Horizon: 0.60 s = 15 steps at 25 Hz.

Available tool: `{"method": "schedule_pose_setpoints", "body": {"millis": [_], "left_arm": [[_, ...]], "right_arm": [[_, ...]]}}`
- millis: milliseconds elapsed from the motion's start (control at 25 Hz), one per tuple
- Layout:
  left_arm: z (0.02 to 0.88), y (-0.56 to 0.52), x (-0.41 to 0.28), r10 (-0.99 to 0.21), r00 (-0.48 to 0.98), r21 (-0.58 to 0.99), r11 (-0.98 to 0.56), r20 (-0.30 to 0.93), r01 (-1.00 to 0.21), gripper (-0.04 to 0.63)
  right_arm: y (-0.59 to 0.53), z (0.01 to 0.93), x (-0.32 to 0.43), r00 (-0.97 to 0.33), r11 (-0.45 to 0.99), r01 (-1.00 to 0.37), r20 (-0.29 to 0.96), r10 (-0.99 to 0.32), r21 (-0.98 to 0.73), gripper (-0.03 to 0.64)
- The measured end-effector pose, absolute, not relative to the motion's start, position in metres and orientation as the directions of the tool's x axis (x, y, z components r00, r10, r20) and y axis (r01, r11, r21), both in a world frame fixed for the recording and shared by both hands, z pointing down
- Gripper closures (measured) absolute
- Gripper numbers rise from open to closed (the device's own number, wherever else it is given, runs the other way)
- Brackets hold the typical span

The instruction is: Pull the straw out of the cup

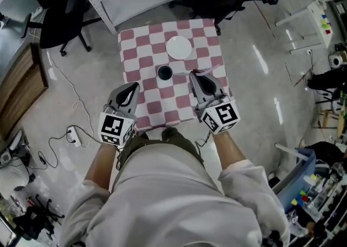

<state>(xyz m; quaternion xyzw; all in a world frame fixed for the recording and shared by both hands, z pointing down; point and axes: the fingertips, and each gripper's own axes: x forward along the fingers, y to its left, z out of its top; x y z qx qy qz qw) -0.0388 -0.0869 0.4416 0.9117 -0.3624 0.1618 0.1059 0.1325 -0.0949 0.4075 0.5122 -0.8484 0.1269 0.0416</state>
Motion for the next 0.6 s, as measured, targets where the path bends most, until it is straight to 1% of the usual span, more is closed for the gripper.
{"method": "schedule_pose_setpoints", "body": {"millis": [600], "left_arm": [[0.430,-0.074,-0.029,-0.603,0.719,0.072,-0.747,0.346,-0.661,0.591]], "right_arm": [[-0.055,0.370,0.147,-0.427,0.400,-0.898,0.144,-0.892,-0.184,0.583]]}}
